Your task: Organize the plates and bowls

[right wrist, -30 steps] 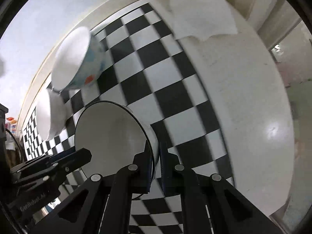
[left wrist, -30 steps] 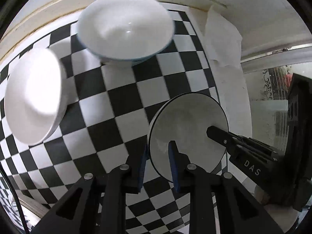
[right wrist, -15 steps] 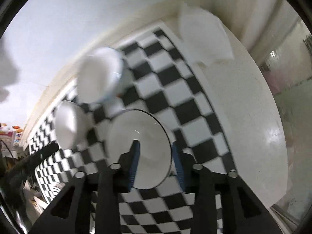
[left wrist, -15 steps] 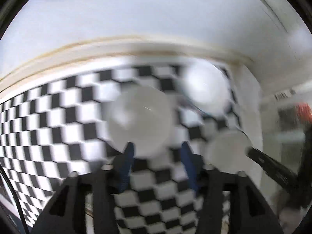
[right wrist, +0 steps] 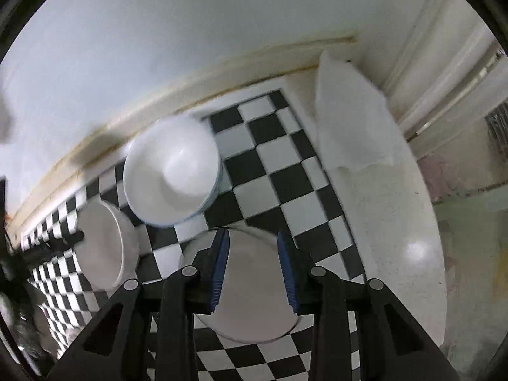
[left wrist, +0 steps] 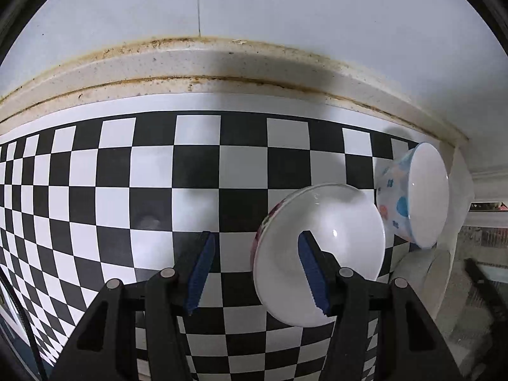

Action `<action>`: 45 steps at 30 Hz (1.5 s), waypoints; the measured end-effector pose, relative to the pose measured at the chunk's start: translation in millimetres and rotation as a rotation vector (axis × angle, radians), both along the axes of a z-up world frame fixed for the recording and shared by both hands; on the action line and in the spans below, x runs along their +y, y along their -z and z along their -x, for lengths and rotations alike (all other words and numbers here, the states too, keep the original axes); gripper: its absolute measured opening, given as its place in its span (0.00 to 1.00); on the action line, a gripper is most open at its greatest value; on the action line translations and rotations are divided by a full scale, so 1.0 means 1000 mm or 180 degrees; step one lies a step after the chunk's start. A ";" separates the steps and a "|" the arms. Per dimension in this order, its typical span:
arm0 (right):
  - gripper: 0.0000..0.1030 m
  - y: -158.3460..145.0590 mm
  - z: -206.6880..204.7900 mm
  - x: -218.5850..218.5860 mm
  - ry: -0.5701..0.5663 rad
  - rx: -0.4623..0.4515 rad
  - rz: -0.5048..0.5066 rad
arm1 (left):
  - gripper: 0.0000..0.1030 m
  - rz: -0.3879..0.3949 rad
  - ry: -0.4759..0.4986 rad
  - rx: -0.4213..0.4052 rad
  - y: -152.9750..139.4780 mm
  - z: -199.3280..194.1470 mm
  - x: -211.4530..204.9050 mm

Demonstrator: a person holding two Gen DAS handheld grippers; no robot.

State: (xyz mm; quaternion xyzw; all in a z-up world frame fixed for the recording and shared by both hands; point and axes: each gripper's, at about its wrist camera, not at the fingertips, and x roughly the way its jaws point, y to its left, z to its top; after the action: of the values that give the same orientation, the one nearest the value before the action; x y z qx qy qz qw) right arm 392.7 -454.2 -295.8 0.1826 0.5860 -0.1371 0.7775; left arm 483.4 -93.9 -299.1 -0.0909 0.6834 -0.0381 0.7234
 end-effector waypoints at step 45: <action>0.11 0.049 0.126 0.100 -0.0977 0.0587 -0.1181 | 0.09 0.0213 0.0678 0.0510 -0.012 0.168 -0.031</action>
State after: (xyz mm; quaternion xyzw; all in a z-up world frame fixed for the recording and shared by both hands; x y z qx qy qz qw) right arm 267.1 -354.6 -344.7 0.2177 0.6904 0.0764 0.6856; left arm 315.4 -124.7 -287.5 -0.0447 0.7431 -0.1301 0.6549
